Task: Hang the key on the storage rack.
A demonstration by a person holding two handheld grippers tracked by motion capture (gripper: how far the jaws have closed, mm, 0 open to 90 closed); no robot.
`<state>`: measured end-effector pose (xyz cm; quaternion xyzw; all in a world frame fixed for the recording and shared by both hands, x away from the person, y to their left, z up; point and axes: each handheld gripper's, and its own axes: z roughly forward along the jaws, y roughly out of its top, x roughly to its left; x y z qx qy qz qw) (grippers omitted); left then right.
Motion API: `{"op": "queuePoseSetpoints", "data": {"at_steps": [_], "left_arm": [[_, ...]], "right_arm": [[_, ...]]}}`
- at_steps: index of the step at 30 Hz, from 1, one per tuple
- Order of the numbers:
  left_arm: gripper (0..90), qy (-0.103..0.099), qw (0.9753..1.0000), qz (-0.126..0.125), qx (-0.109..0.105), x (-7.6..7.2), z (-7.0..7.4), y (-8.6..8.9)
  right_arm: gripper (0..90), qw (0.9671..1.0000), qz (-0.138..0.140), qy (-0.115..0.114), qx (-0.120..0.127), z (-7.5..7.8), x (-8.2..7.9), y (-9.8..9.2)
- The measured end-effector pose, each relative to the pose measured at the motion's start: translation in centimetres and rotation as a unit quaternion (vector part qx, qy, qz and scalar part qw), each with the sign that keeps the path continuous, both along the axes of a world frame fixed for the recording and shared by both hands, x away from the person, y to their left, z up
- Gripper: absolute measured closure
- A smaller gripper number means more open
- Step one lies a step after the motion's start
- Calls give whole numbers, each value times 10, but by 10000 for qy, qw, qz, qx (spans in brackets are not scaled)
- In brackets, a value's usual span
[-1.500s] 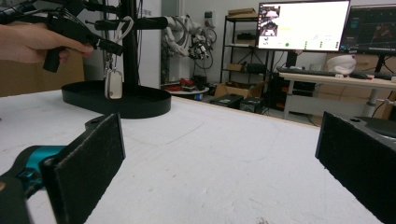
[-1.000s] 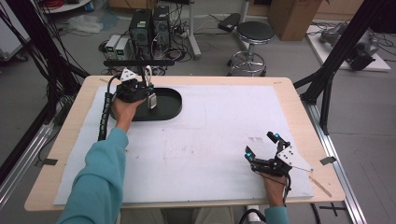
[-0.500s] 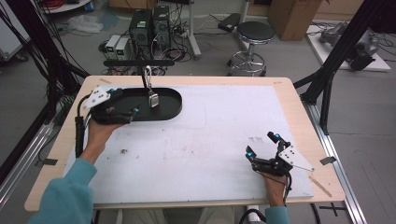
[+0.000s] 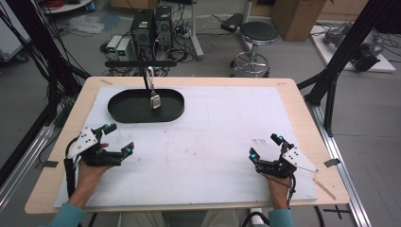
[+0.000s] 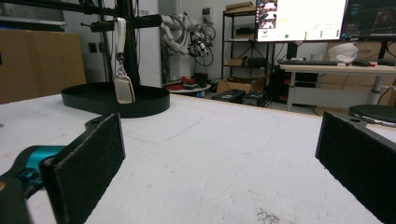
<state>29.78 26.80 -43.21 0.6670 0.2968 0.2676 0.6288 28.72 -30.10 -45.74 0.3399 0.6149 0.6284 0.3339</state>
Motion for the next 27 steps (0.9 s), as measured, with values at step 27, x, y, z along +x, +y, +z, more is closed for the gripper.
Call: {"op": "queuePoseSetpoints", "data": {"at_steps": [27], "left_arm": [[17, -356, 9989, 236, -179, -21, -25, 4]], "right_arm": [[7, 9999, 43, -42, -160, 0, -2, 4]]}}
